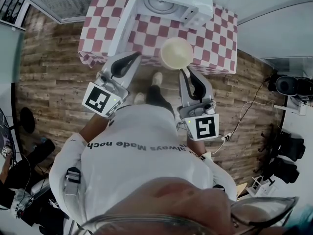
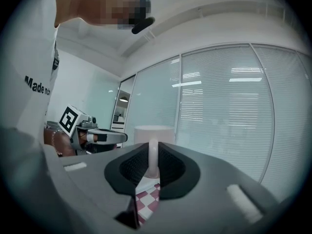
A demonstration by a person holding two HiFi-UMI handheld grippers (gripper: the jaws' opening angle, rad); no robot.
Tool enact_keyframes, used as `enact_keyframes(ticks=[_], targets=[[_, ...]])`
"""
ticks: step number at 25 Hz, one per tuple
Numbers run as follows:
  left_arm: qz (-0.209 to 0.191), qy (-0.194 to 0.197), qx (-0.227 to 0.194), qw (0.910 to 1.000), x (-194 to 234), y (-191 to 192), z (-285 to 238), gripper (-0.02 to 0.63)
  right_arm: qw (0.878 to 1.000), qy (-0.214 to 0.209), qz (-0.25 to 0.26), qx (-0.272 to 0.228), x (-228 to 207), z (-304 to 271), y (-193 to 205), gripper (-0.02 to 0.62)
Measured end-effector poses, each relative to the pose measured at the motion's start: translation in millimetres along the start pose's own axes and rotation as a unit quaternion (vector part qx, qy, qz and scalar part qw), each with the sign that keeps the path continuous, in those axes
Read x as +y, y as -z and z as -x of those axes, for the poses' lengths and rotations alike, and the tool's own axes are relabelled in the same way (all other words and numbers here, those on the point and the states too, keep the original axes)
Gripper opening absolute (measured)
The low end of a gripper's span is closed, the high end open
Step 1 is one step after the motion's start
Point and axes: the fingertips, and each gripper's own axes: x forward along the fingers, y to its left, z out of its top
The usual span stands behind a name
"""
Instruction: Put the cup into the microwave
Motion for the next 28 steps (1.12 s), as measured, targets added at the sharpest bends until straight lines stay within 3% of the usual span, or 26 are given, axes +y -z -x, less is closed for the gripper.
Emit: enact_keyframes(ticks=[28], targets=[[-0.003,-0.025,0.013,0.9996,73,13,-254,0.005,0.999,-0.032,-0.002,-0.002,-243,-104,31,0.041]])
